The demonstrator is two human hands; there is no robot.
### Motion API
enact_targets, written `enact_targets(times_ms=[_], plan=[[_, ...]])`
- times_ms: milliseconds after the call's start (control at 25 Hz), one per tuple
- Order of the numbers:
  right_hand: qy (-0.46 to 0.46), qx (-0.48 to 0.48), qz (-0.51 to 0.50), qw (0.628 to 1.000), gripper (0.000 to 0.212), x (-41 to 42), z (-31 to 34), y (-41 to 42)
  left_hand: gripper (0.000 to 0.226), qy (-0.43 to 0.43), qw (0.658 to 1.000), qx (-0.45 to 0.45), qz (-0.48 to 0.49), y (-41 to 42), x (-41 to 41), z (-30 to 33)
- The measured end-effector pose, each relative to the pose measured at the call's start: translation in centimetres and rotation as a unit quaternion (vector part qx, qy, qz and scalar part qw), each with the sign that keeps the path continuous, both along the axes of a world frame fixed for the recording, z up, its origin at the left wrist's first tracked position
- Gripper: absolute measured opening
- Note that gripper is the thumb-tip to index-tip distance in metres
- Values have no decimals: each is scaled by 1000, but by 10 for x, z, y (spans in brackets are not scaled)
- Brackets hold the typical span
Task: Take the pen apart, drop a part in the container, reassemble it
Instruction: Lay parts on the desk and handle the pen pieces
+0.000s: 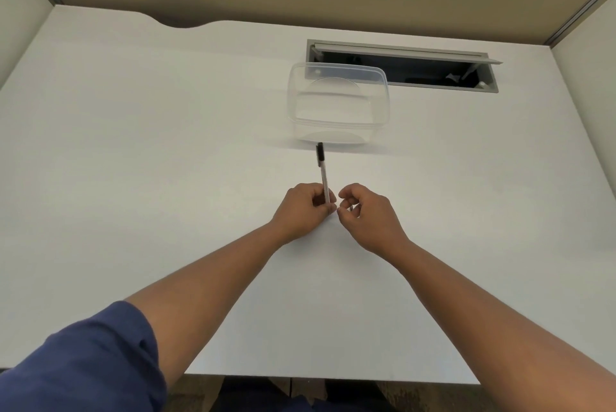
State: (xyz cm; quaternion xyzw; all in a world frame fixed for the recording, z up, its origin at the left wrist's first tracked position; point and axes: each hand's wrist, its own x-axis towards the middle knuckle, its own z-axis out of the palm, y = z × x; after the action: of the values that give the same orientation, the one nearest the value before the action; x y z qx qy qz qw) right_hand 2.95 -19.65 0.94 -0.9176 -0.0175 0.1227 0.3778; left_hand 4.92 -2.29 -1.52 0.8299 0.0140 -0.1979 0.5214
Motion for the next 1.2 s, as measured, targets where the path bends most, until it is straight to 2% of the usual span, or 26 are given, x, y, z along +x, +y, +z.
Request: enact_targets(times_ms=[160,360,480,800,880,960,1000,1040,1120,1160,1200], plan=[[11,-7,-1,1000,16,-6,-7,3,10,113,977,-169,70,0,0,6],[-1,18,-16,1000,8,-6,-9,8,12,190,944,-243,117,2,0,10],[-8,30,-24,999,7,-4,-9,10,12,232,926,-258,151,4,0,11],[-5,40,-36,999,6,-4,-3,11,23,250,934,-217,135,9,-3,17],[-3,33,-38,999,10,-4,0,9,36,208,965,-131,95,12,-3,22],[1,11,-36,999,12,-3,2,6,51,128,990,50,16,15,-3,26],[4,1,-35,999,12,-3,3,5,52,59,984,163,-28,17,-4,28],[6,-7,-32,999,10,-2,4,3,49,-39,963,257,-67,17,-6,30],[0,-20,-20,1000,9,-2,7,1,37,-285,888,337,-129,18,-8,32],[-5,-26,-11,1000,10,-2,8,0,30,-368,845,355,-156,20,-8,33],[-13,-33,0,999,10,-2,9,-1,32,-402,817,375,-175,21,-6,33]])
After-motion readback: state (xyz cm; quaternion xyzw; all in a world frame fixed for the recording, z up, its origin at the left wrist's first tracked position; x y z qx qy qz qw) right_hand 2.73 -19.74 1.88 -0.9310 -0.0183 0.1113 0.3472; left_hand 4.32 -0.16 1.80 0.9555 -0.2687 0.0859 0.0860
